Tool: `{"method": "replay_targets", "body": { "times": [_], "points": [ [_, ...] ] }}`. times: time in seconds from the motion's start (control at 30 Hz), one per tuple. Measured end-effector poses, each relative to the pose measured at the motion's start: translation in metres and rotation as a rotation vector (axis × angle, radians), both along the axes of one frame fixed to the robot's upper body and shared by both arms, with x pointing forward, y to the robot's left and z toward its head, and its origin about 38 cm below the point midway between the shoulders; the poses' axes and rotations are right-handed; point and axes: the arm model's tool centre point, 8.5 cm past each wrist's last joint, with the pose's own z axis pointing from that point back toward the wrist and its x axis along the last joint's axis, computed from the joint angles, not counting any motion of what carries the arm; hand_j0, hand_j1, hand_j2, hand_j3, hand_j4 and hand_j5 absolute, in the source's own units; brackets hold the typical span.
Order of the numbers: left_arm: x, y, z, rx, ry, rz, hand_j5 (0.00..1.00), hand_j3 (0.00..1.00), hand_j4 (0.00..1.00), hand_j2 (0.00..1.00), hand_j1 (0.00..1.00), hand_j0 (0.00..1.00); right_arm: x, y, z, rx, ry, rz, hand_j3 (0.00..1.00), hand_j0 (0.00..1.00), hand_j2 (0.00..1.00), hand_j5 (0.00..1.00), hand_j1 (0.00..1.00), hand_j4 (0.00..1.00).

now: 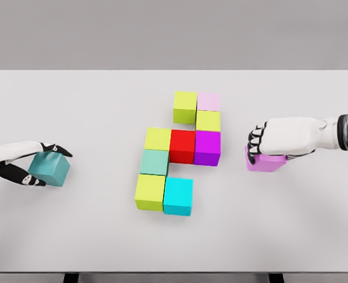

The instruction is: Assemble the squares on the desktop into the number 2

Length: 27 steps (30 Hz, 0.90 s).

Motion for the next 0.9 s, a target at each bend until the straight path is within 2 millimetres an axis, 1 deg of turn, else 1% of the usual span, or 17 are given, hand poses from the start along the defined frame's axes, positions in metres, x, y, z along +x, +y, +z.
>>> {"method": "replay_targets", "body": {
  "times": [0.03,0.07,0.1,0.17,0.2,0.3,0.4,0.47,0.5,0.53,0.57,0.63,0.73,0.77,0.83,0.9],
  "points": [
    [0.000,0.000,0.000,-0.003,0.001,0.003,0.66,0.66,0.66,0.66,0.66,0.66,0.002,0.007,0.004,0.000,-0.007,0.019,0.53,0.53,0.53,0.53,0.53,0.53],
    [0.000,0.000,0.000,-0.005,0.003,0.004,0.63,0.63,0.63,0.63,0.63,0.63,0.002,0.013,0.002,-0.003,-0.001,0.037,0.53,0.53,0.53,0.53,0.53,0.53],
    [0.000,0.000,0.000,-0.005,0.004,0.002,0.60,0.60,0.60,0.60,0.60,0.60,0.000,0.017,-0.004,-0.007,0.017,0.052,0.53,0.53,0.53,0.53,0.53,0.53],
    [0.000,-0.001,0.000,-0.006,0.004,0.000,0.49,0.49,0.49,0.49,0.49,0.49,-0.004,0.023,-0.014,-0.007,0.047,0.068,0.53,0.53,0.53,0.53,0.53,0.53],
    [-0.001,-0.001,0.000,-0.005,0.005,-0.003,0.46,0.46,0.46,0.46,0.46,0.46,-0.006,0.025,-0.017,-0.008,0.058,0.074,0.53,0.53,0.53,0.53,0.53,0.53],
    [-0.001,-0.002,0.000,0.000,0.006,-0.012,0.46,0.46,0.46,0.46,0.46,0.46,-0.008,0.027,-0.022,-0.014,0.070,0.083,0.53,0.53,0.53,0.53,0.53,0.53],
    [-0.002,-0.003,0.000,0.002,0.011,-0.015,0.46,0.46,0.46,0.46,0.46,0.46,-0.006,0.030,-0.018,-0.020,0.064,0.094,0.53,0.53,0.53,0.53,0.53,0.53],
    [-0.002,-0.003,-0.001,0.004,0.011,-0.017,0.46,0.46,0.46,0.46,0.46,0.46,-0.009,0.032,-0.023,-0.023,0.079,0.103,0.53,0.53,0.53,0.53,0.53,0.53],
    [-0.001,-0.004,0.001,0.008,0.005,-0.019,0.45,0.45,0.45,0.45,0.45,0.45,-0.009,0.033,-0.024,-0.025,0.083,0.107,0.64,0.64,0.64,0.64,0.64,0.64],
    [0.000,-0.005,0.001,0.011,0.000,-0.022,0.45,0.45,0.45,0.45,0.45,0.45,-0.008,0.033,-0.022,-0.028,0.077,0.108,0.79,0.79,0.79,0.79,0.79,0.79],
    [0.001,-0.007,0.002,0.012,-0.001,-0.023,0.45,0.45,0.45,0.45,0.45,0.45,-0.006,0.032,-0.016,-0.032,0.064,0.106,1.00,1.00,1.00,1.00,1.00,1.00],
    [0.001,-0.011,0.002,0.011,-0.003,-0.026,0.44,0.44,0.44,0.44,0.44,0.44,0.000,0.026,0.002,-0.039,0.023,0.092,1.00,1.00,1.00,1.00,1.00,1.00],
    [0.004,-0.021,0.003,-0.002,-0.004,-0.026,0.43,0.43,0.43,0.43,0.43,0.43,0.002,0.019,0.011,-0.030,0.012,0.071,1.00,1.00,1.00,1.00,1.00,1.00],
    [0.007,-0.025,0.007,-0.008,-0.015,-0.027,0.43,0.43,0.43,0.43,0.43,0.43,0.003,0.016,0.015,-0.024,0.004,0.062,1.00,1.00,1.00,1.00,1.00,1.00],
    [0.013,-0.033,0.010,-0.024,-0.026,-0.026,0.42,0.42,0.42,0.42,0.42,0.42,0.006,0.002,0.021,-0.028,-0.006,0.021,1.00,1.00,1.00,1.00,1.00,1.00],
    [0.020,-0.042,0.014,-0.043,-0.041,-0.025,0.42,0.42,0.42,0.42,0.42,0.42,0.009,-0.020,0.030,-0.050,-0.025,-0.034,1.00,1.00,1.00,1.00,1.00,1.00]
  ]
}}
